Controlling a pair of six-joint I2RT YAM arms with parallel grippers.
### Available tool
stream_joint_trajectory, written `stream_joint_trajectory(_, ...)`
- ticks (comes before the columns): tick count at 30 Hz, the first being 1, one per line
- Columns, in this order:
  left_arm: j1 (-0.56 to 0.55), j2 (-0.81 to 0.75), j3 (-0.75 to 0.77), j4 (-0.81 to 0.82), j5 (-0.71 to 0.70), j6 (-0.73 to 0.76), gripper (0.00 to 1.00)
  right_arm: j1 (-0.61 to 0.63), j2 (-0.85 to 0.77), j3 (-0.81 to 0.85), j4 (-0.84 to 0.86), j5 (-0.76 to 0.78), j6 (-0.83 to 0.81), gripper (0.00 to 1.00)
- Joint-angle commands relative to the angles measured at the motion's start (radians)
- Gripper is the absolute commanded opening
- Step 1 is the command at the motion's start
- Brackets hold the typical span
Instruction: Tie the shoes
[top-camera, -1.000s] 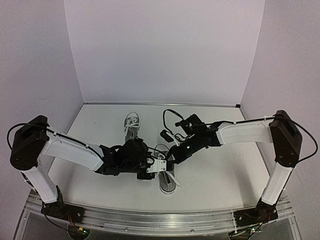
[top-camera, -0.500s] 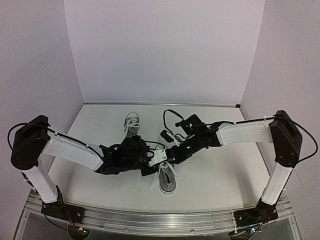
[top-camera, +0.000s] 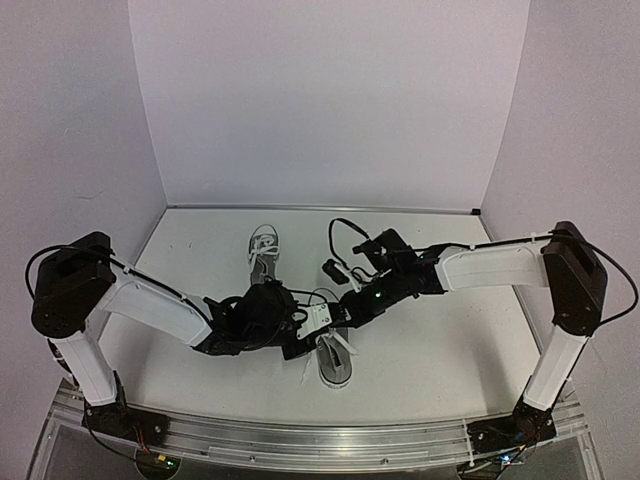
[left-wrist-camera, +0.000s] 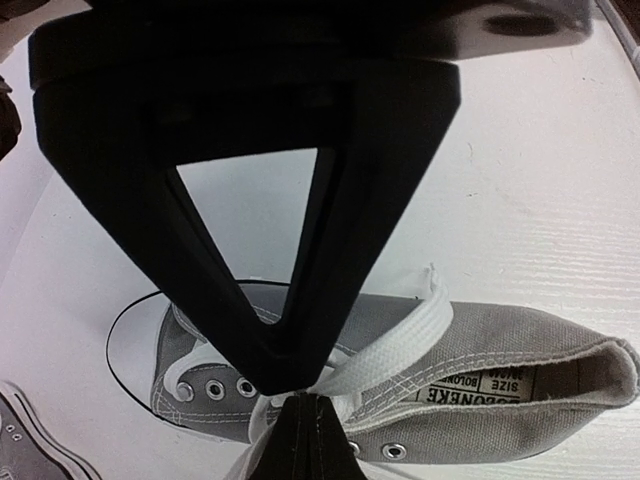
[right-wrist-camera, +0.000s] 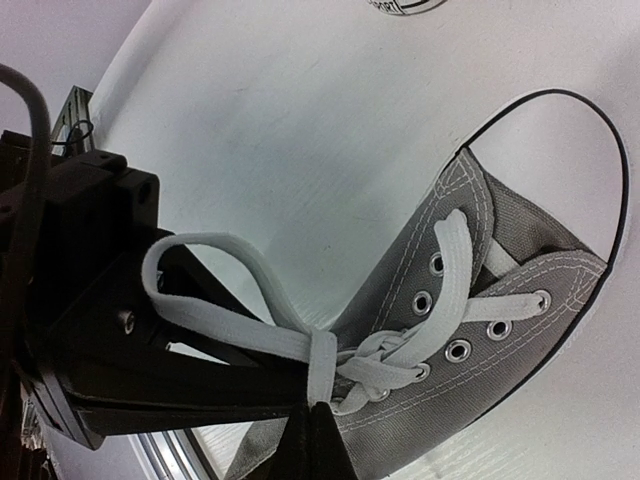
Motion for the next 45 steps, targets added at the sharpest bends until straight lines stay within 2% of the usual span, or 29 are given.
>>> stream_joint_trajectory(1, 0.017, 0.020, -0.014, 0.093, -0.004, -0.072, 0.00, 0.008, -0.056, -0.009, 0.043, -0.017, 0.007, 0.00)
stream_joint_trajectory(13, 0.041, 0.070, -0.076, 0.329, 0.036, -0.235, 0.00, 0.009, -0.024, -0.022, 0.077, -0.076, 0.021, 0.00)
stream_joint_trajectory(19, 0.042, 0.119, -0.079, 0.442, 0.118, -0.303, 0.00, 0.009, -0.024, -0.034, 0.107, -0.098, 0.042, 0.00)
stream_joint_trajectory(26, 0.050, 0.166, -0.109, 0.601, 0.151, -0.368, 0.00, 0.008, -0.025, -0.058, 0.119, -0.102, 0.051, 0.00)
stream_joint_trajectory(32, 0.098, 0.204, -0.188, 0.841, 0.242, -0.475, 0.00, 0.009, -0.037, -0.073, 0.119, -0.085, 0.052, 0.00)
stream_joint_trajectory(45, 0.101, 0.254, -0.152, 0.890, 0.410, -0.510, 0.00, 0.009, -0.031, -0.051, 0.129, -0.071, 0.063, 0.00)
